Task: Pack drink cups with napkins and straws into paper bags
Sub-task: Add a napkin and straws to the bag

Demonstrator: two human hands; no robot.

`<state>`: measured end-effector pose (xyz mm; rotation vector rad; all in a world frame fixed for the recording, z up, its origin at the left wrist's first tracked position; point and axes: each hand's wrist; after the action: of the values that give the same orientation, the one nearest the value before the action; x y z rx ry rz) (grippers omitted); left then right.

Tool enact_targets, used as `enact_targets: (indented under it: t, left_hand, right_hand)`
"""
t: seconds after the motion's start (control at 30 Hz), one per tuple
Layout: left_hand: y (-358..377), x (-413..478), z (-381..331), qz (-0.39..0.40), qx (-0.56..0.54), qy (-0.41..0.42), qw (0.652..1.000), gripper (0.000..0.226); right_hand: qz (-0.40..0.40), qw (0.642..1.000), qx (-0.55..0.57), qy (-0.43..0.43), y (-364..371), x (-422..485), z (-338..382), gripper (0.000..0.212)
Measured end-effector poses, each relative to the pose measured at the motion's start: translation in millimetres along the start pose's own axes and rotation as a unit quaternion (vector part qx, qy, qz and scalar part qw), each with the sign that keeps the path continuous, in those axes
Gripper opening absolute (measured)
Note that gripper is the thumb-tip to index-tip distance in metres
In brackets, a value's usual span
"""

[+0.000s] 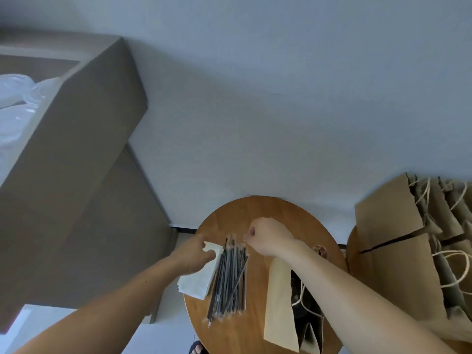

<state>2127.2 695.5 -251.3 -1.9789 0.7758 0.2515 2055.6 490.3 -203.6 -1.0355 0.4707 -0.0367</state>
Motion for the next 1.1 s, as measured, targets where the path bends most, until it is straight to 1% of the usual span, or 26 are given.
enact_targets:
  t: [0.07,0.17,0.2,0.33,0.4,0.47,0.6,0.7,0.87,0.97,1.03,1.1]
  left_hand:
    - [2.5,5.5,25.4,-0.005,-0.001,-0.034,0.999,0.055]
    - [10.9,12.7,56.1,-0.020,0.001,-0.068,0.998,0.038]
    - [15.4,15.5,64.7,-0.024,-0.002,-0.078,0.997,0.035]
    - [32.1,30.0,91.5,-0.019,-0.006,-0.105,0.994,0.036]
    - [39.5,39.6,103.9,-0.015,-0.019,-0.120,0.992,0.030]
    - [44.6,45.6,111.1,-0.015,-0.031,-0.130,0.991,0.030]
    - [56.4,60.4,133.7,-0.013,-0.039,-0.158,0.987,0.045]
    - [64.1,67.1,148.1,0.001,-0.039,-0.176,0.984,0.051]
    - [73.2,74.3,156.8,0.007,-0.091,-0.185,0.978,0.050]
    - [74.8,76.2,156.2,0.001,-0.092,-0.180,0.979,0.047]
    - [75.0,77.1,153.0,-0.005,-0.086,-0.168,0.982,0.044]
    - [74.7,77.5,147.7,-0.009,-0.081,-0.157,0.984,0.040]
  right_hand:
    - [0.018,0.999,0.018,0.022,29.9,14.0,9.5,0.033]
    - [0.048,0.996,0.044,0.066,82.9,30.8,16.7,0.034]
    - [0.062,0.994,0.043,0.080,100.1,34.6,18.0,0.036]
    - [0.099,0.986,0.039,0.132,161.1,47.3,18.2,0.041]
    - [0.104,0.980,0.054,0.158,188.0,55.7,16.1,0.042]
    - [0.091,0.981,0.050,0.166,204.3,60.7,11.8,0.046]
    - [0.076,0.975,0.065,0.198,241.3,75.6,2.4,0.049]
    - [0.055,0.973,0.065,0.216,256.6,82.2,0.3,0.048]
    - [0.030,0.979,0.050,0.195,267.5,85.6,-1.3,0.044]
    - [0.017,0.982,0.041,0.185,270.4,83.8,-3.4,0.040]
    - [0.007,0.982,0.051,0.181,270.6,82.3,-4.1,0.033]
    - [-0.015,0.981,0.087,0.175,269.8,79.7,-4.5,0.024]
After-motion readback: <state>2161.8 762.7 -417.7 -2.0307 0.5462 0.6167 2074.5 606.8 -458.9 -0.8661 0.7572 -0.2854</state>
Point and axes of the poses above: each hand's wrist, its own x-axis towards the middle knuckle, its own y-axis out of the palm, z = x × y, and after that the axes turned 9 degrees about -z, right-handed
